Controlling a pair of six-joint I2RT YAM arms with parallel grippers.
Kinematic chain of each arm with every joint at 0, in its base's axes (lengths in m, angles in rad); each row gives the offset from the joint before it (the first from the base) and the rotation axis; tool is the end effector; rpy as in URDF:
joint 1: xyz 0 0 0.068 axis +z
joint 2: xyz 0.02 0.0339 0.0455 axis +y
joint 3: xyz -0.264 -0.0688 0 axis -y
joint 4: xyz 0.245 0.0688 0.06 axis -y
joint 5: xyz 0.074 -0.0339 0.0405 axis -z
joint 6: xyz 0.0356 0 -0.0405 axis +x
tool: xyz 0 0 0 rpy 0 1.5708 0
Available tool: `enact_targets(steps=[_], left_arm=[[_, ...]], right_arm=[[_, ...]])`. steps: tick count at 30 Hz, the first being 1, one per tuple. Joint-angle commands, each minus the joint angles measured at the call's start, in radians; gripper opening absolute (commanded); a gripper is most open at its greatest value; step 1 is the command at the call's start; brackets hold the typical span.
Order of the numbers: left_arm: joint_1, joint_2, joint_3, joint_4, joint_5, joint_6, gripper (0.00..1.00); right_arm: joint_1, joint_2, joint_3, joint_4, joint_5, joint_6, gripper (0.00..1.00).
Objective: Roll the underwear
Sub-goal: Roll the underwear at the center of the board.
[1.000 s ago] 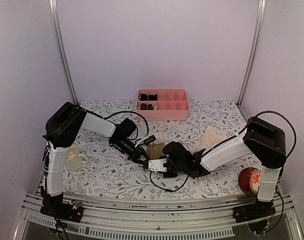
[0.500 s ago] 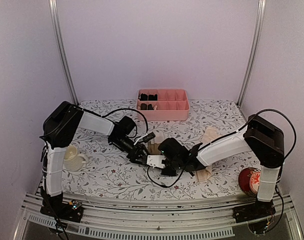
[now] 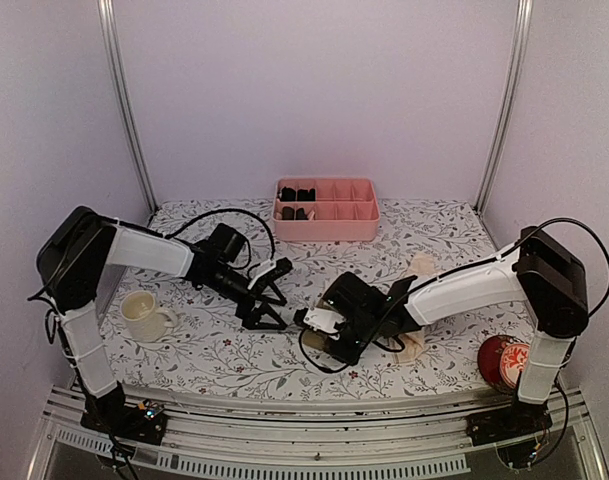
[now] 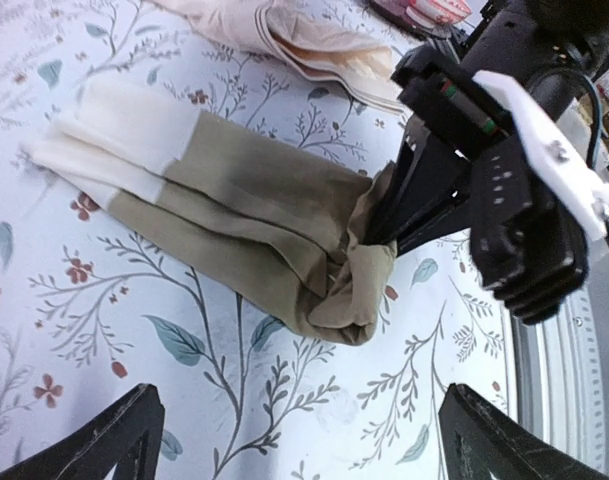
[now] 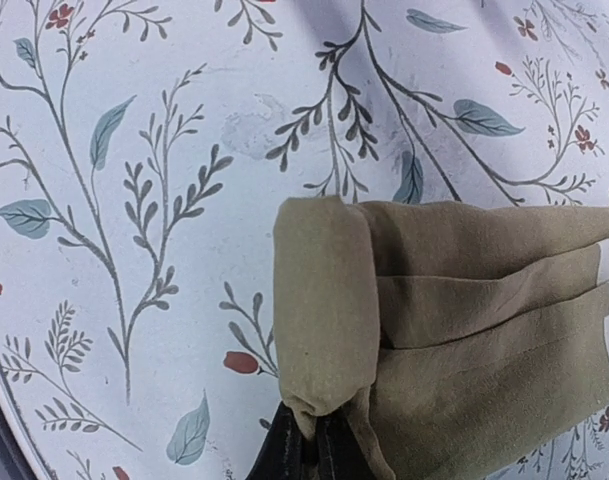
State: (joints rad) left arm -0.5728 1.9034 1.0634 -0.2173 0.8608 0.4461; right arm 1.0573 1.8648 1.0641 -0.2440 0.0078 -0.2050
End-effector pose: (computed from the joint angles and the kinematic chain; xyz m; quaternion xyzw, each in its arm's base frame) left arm 0.2897 -0.2190 0.1360 0.5212 0.7157 -0.4174 0.2048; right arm 0.1796 0.3179 0.1373 -0.5690 0.7802 0.1041 0.2383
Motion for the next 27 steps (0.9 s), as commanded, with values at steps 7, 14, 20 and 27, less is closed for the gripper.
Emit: enact_targets(steps=[7,14,20,27], left_arm=[[-0.049,-0.217,-0.264,0.386,-0.154,0.127,0.98],[-0.196,-0.301,-0.465,0.692,-0.432,0.229,0.91],[-0.357,-0.321,-0.512,0.785,-0.712,0.390,0.88],[-0.449,-0.225,-0.476,0.803,-0.779,0.555,0.77]], right_arm=[[-0.168,0.112,0.076,-0.191,-0.368,-0.027,0.03],[-0.247,0.168,0.095,-0.212,-0.520,-0.084,0.04],[-0.298,0.186,0.096,-0.219,-0.553,-0.115,0.04],[-0.308,0.193,0.085,-0.194,-0.549,-0.117,0.04]])
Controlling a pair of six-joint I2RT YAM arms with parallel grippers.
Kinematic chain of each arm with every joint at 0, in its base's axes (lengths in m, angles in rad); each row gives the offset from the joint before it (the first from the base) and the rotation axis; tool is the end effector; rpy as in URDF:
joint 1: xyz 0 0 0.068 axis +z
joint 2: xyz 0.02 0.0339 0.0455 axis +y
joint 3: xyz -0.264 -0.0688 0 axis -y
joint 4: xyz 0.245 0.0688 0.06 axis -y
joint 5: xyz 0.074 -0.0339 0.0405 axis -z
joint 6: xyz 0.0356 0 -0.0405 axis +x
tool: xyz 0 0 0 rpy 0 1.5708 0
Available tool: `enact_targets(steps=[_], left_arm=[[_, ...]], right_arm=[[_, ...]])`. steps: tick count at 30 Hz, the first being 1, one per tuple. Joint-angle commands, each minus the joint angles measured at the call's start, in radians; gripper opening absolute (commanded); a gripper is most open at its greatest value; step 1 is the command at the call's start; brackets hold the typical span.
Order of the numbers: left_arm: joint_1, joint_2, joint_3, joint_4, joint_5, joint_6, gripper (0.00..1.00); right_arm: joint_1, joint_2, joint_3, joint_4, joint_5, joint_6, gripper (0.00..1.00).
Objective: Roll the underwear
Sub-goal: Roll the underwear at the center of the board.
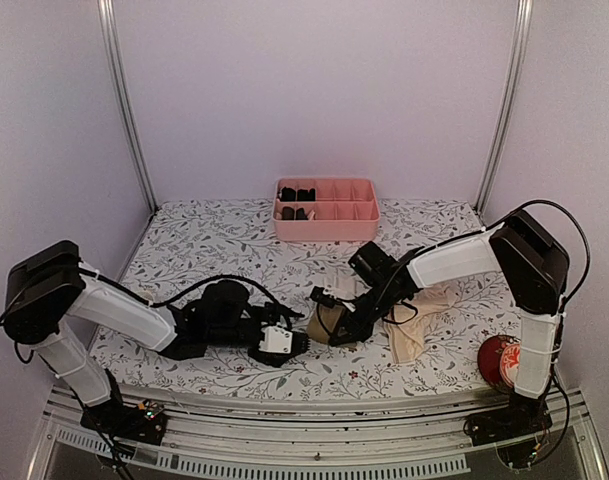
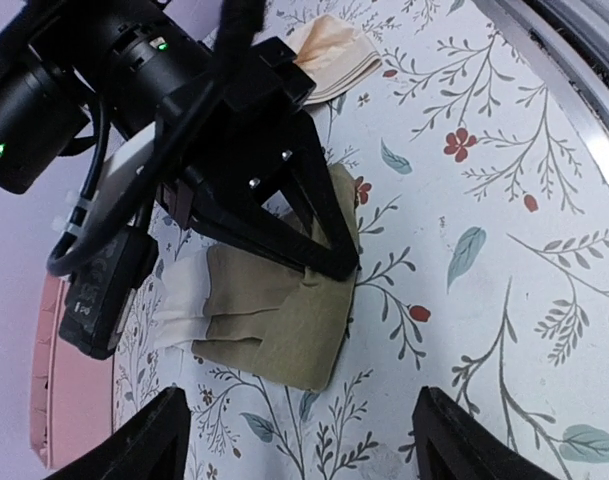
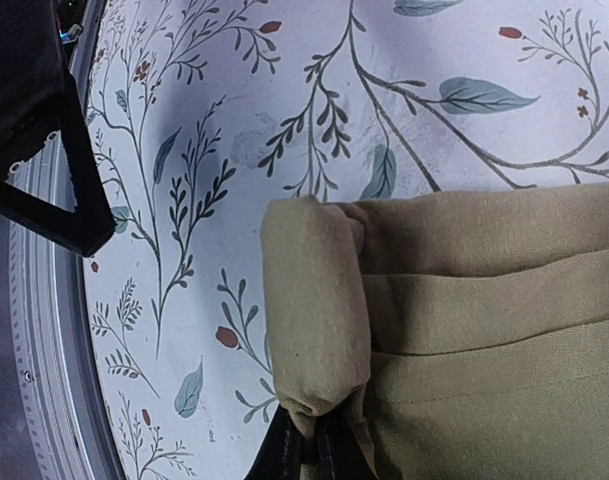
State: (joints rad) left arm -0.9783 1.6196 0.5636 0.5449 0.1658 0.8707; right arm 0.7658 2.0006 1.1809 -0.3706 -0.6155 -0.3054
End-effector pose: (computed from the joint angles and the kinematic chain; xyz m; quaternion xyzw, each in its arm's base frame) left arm 0.1632 -0.2529 0.1401 0.7117 0.4845 -0.0984 0.4991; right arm 0.2592 0.2777 0.1197 -0.5269 0.7755 0.3307 0.1076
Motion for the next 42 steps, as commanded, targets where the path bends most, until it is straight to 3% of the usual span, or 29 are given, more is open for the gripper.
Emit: enact_targets(steps=[1,12,17,29,37,39,40,42], left_arm=[[-0.053,0.086,0.028,0.045,-0.092,0.144,0.75],[-0.105,0.249,0.156,0.017,-0.233,0.184,0.68],[-0.105,0.285,0.176,-0.018,-0.233,0.170,0.55],[-0.095,0.410,0.216,-0.018,-0.296,0.109,0.41],[-0.095,0.402,0.220,-0.108,-0.241,0.071,0.14],[-0.095,0.401,0.234,-0.154,-0.215,0.049,0.00],[-0.094,0.401,0.243,-0.183,-0.202,0.039,0.00],[-0.093,0.398,0.267,-0.249,-0.159,0.015,0.00]], right_arm=[[-0.017,0.061,-0.033,-0.066,0.073,-0.017,0.04],[-0.018,0.066,-0.046,-0.045,0.078,-0.015,0.04],[-0.018,0.058,-0.052,-0.044,0.085,-0.015,0.04],[-0.018,0.062,-0.052,-0.044,0.098,-0.015,0.04],[-0.019,0.051,-0.056,-0.041,0.123,-0.008,0.04],[-0.018,0.031,-0.063,-0.036,0.141,-0.005,0.09],[-0.018,0.012,-0.072,-0.026,0.157,-0.001,0.13],[-0.019,-0.044,-0.097,0.007,0.206,0.010,0.30]])
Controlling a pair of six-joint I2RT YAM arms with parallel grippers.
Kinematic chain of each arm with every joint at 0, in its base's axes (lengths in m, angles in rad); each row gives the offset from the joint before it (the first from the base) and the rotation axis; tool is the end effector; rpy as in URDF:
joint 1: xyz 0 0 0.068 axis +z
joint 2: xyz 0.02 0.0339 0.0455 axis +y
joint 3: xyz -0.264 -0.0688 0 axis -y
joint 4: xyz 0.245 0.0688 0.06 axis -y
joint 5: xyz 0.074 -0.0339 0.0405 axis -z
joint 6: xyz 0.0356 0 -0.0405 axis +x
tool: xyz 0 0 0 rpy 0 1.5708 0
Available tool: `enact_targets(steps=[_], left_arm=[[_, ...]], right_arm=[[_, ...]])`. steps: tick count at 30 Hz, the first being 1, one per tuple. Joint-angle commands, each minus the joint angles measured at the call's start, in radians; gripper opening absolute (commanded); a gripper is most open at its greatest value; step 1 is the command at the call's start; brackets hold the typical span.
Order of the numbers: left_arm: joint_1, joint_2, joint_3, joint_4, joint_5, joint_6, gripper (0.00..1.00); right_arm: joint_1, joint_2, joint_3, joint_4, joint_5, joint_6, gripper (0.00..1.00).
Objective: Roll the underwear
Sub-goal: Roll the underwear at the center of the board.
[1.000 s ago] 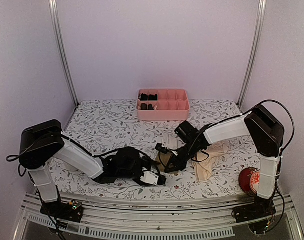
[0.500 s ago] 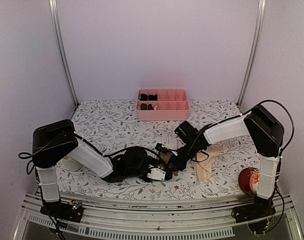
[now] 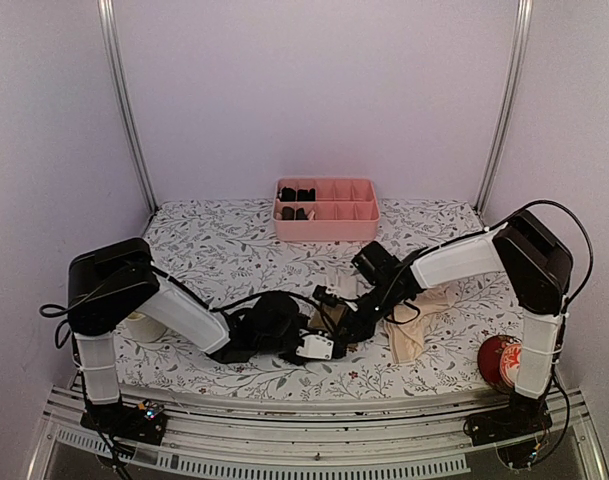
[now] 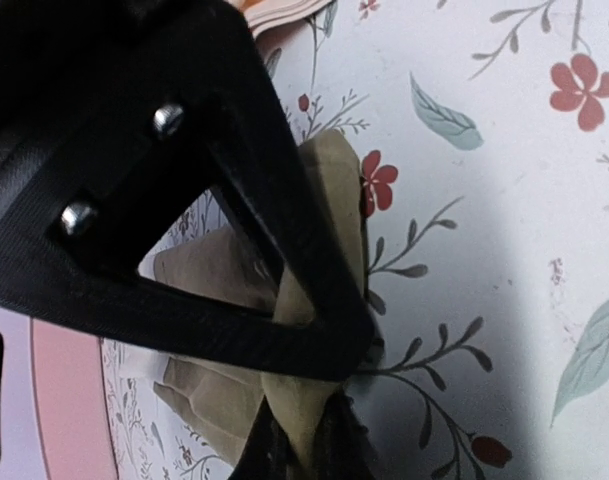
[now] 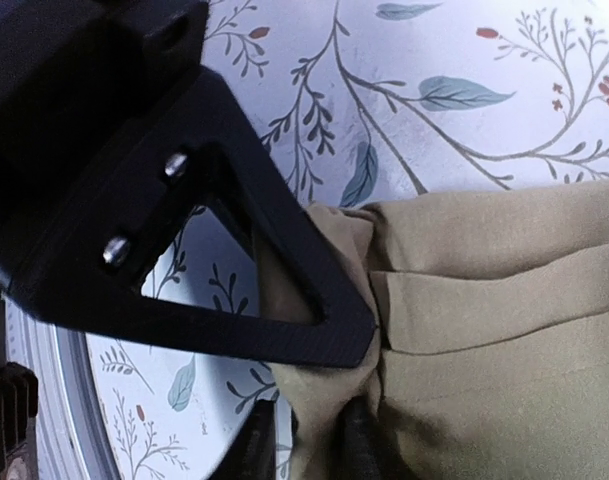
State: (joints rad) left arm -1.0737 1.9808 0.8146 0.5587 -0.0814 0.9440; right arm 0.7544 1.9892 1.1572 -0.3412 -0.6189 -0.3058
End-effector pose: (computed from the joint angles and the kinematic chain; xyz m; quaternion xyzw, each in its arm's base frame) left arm 0.1774 -0.3210 0.0915 0.7393 0.4878 0.0060 0.4642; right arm 0.2602 0.2729 0.1190 -0.5240 0.7752 0.3329 0.1170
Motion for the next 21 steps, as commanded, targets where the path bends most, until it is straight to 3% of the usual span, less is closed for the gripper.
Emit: enact_targets(steps=[1,5,9,15,21], left_arm=[[0.007,0.034,0.031,-0.308,0.116,-0.073,0.00],[0.031,0.031,0.108,-0.489,0.241,-0.141,0.00],[0.068,0.046,0.186,-0.636,0.356,-0.192,0.00],[0.152,0.105,0.342,-0.847,0.558,-0.263,0.00],[0.210,0.188,0.468,-1.014,0.714,-0.301,0.00]], right_arm=[[-0.006,-0.069,-0.092,-0.003,0.237,0.016,0.39],[0.000,-0.245,-0.179,0.087,0.389,0.042,0.62],[0.032,-0.427,-0.257,0.173,0.606,0.063,0.74],[0.120,-0.614,-0.367,0.312,0.964,0.055,0.82],[0.346,-0.732,-0.501,0.586,1.262,-0.146,0.86]])
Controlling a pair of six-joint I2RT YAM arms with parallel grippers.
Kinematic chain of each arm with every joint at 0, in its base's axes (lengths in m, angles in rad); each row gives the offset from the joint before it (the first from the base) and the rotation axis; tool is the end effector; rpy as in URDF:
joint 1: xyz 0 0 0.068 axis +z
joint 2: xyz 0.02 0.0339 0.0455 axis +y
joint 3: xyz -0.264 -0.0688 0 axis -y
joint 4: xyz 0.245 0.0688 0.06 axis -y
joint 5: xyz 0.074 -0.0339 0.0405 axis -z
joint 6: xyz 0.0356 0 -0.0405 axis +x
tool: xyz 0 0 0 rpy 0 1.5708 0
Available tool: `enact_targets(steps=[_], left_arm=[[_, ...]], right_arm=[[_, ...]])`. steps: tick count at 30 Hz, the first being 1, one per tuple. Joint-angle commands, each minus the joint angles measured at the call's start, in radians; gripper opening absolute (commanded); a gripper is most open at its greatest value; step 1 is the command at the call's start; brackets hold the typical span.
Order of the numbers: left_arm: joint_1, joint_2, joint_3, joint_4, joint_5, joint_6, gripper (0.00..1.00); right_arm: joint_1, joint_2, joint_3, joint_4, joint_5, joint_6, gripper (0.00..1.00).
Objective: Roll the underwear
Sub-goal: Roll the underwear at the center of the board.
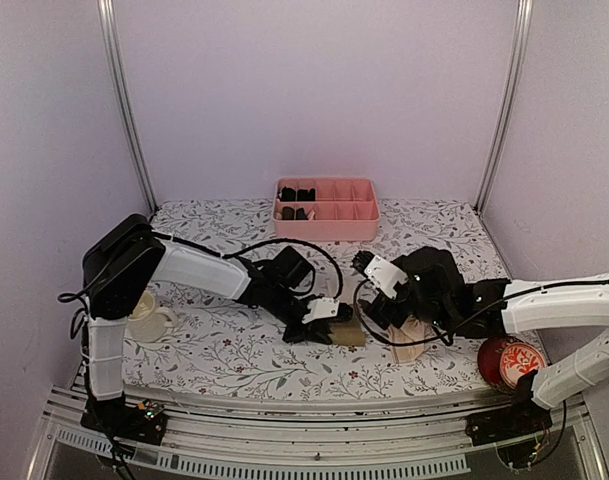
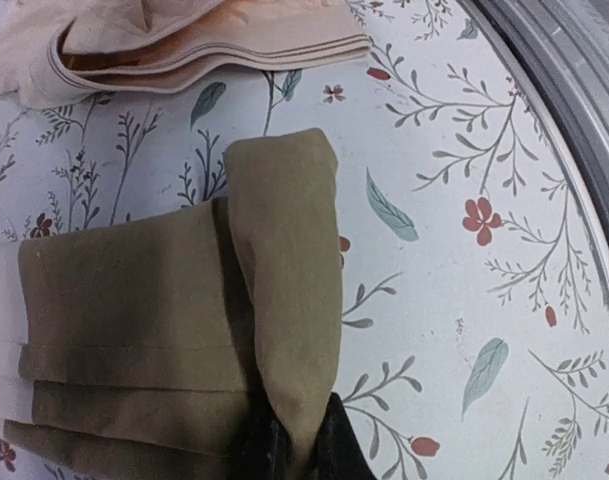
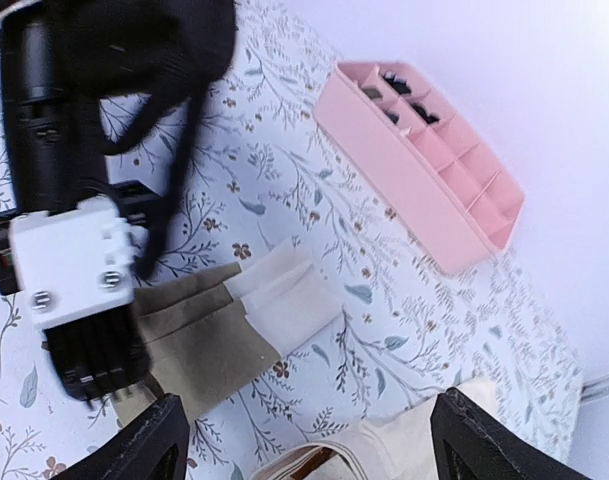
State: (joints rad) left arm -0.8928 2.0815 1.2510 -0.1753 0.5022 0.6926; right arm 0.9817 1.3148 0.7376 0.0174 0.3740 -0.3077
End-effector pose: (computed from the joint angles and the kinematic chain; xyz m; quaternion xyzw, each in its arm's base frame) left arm 0.2469 -0.3339 0.1146 0.7112 0.6036 -0.2644 0.2448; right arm 0.1675 0.2272 0.2286 -0.4447 0.7412 0.0038 0.5028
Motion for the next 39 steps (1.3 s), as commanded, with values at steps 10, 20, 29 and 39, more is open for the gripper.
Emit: enact_targets(steps=[10,20,29,39], left_arm=[[0.052,0.196,0.196,-0.440,0.154,-0.085,0.00],[0.064,0.270,0.329,-0.553,0.179,-0.124,0.00],[0.067,0.308,0.395,-0.629,0.207,-0.114,0.00],[0.069,0.311,0.392,-0.642,0.228,-0.102,0.00]], right_arm=[[0.291,-0.127,-0.198,0.469,0.271,-0.396,0.87],[0.359,0.140,-0.102,0.275,0.096,-0.444,0.80],[0.269,0.316,-0.043,0.208,0.125,-0.405,0.77],[0.209,0.488,0.030,0.174,0.173,-0.369,0.60]])
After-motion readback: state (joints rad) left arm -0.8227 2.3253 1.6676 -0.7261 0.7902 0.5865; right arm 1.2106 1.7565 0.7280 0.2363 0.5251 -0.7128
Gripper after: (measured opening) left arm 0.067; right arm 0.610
